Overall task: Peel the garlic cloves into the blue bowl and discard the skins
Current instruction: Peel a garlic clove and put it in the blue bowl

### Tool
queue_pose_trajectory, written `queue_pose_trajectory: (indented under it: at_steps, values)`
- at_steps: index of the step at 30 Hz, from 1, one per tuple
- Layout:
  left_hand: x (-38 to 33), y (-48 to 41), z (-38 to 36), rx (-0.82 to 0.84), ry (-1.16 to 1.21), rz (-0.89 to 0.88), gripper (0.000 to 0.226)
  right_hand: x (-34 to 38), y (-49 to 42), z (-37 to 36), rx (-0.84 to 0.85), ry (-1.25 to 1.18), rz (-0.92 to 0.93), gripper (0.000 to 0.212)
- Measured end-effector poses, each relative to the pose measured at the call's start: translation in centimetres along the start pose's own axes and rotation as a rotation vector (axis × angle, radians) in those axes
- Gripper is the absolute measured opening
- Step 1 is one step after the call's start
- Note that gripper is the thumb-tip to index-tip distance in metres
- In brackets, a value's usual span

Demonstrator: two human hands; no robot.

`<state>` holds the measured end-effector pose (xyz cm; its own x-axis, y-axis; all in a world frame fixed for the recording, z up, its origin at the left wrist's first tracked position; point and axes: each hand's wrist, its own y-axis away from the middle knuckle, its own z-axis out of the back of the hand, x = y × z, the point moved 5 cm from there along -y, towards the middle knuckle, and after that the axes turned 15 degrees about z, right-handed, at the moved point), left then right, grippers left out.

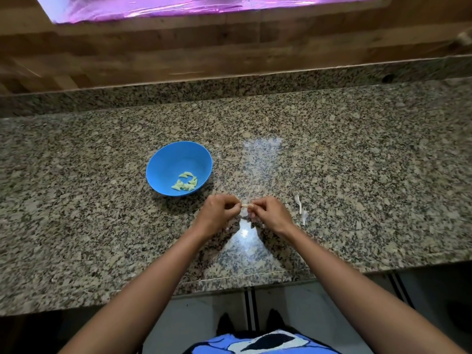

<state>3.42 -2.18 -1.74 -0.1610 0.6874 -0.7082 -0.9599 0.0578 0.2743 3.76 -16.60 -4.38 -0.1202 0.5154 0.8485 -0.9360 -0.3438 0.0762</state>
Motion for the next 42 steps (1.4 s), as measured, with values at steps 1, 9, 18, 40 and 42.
queue_pose_trajectory:
  at_steps: [1,9,18,40,42]
  values:
    - [-0.1,0.0,0.1,-0.005,-0.022,-0.014,0.019,0.1,0.0,0.1,-0.014,0.031,0.002,0.019]
    - [-0.8,0.7,-0.1,-0.083,-0.115,-0.103,0.016,0.6,0.5,0.5,-0.061,0.203,0.018,0.016]
    - [-0.4,0.7,0.2,-0.144,-0.003,-0.008,0.01,1.2,0.9,0.3,-0.041,0.237,0.057,0.016]
    - [2.1,1.6,-0.3,-0.167,0.057,0.154,0.008,0.0,1.4,-1.1,-0.037,-0.21,-0.031,0.024]
    - [1.9,1.7,-0.2,-0.171,0.04,0.136,0.007,0.0,1.2,-1.4,-0.006,-0.253,-0.037,0.021]
